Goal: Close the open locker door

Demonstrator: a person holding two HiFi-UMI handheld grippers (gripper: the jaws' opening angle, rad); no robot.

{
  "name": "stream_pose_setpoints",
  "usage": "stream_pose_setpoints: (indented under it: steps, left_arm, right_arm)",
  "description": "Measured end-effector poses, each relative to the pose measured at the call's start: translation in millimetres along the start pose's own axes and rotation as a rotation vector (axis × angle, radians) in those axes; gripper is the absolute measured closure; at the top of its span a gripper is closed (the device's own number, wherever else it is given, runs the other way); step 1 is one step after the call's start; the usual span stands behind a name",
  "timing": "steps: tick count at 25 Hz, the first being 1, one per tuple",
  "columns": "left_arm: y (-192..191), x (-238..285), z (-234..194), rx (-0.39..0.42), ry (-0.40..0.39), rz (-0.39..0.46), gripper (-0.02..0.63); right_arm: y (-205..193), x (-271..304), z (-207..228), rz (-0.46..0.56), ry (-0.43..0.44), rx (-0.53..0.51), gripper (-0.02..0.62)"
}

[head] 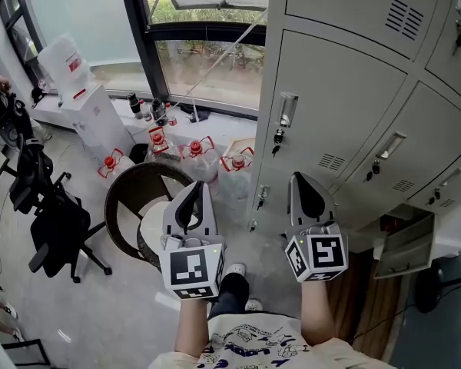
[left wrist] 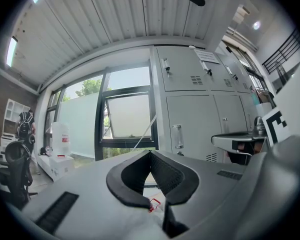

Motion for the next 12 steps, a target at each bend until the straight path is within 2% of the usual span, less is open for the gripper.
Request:
stream_pose_setpoints:
  steps: [12]
  left_arm:
    - [-1.4,-9.3,4.3,0.0,0.003,0.0,0.603]
  right_arm:
    - [-2.3,-8.4,-7.8,-0.004,0.027,0.0,0.6]
Point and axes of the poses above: the fingertips, and each gripper's own axes: x forward along the fingers, z to its right, y out of its top, the point moved 2 cm from there along -x, backward along the fingers, and after that the axes turned 7 degrees about -x, right-handed, at the moved point
